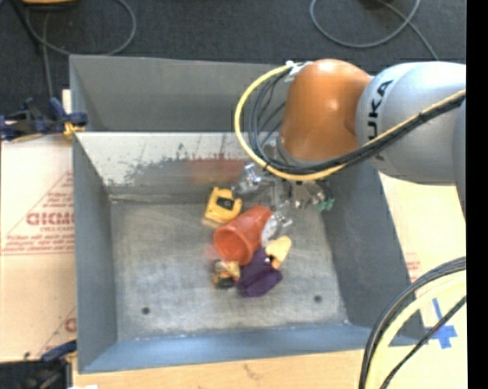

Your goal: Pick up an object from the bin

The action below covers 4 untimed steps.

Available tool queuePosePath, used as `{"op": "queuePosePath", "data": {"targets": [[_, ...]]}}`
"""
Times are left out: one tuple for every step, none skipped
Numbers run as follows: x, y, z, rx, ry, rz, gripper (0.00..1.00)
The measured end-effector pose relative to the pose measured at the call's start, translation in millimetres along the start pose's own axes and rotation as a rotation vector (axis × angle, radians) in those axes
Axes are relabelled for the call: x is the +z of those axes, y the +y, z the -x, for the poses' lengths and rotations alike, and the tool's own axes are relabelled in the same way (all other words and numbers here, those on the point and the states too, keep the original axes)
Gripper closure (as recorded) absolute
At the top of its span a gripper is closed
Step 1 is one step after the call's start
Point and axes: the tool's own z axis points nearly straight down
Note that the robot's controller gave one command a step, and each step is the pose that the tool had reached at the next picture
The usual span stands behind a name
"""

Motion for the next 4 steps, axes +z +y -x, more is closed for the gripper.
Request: {"op": "queuePosePath", "data": {"targets": [[52.6,-6.7,7.5,-0.188,-0.016,-0.007,0.0],[51.2,-7.4,3.9,-0.206,-0.004,-0.005,1.0],[51.4,-7.3,3.7,-0.205,-0.003,-0.005,1.0],[49.7,-7.0,3.2,-0.205,-0.001,-0.003,1.0]]}}
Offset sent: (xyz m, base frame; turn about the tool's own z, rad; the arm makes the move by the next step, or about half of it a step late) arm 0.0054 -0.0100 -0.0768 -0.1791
